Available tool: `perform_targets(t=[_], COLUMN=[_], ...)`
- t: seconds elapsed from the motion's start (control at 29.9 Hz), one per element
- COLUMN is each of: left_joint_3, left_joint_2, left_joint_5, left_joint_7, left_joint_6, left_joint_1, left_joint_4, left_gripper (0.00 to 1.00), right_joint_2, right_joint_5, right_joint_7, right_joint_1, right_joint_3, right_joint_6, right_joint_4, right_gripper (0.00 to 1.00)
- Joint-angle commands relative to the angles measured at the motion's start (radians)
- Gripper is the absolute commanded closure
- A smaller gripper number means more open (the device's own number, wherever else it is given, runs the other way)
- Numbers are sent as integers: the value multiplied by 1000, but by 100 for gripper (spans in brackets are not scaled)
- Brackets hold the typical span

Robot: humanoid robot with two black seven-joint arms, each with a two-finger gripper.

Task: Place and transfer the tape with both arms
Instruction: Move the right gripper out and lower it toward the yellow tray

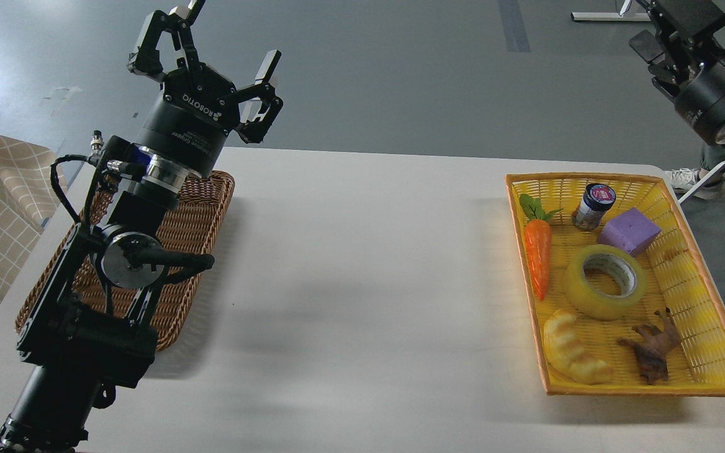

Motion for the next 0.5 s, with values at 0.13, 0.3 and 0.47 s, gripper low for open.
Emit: perform_targets(t=[0.13, 0.3, 0.47], left_joint_3=[3, 3, 2], left_joint_2=[5, 3, 0], left_joint_5=[0, 2, 3], left_joint_7=[0, -5, -8], left_joint_6=[0, 0, 0], left_joint_1=[11, 12, 12], left_joint_4=[-2, -10, -10], left_gripper=[2, 2, 2], right_joint_2=[11, 11, -69], right_joint_5=[-26, -12, 216], right_joint_7=[8, 8, -3], right_joint_1=[-23, -22, -26], right_joint_3=[31, 61, 104], right_joint_6=[-22, -18, 62], right_joint_4=[18, 52, 12], right_gripper=[0, 0, 0])
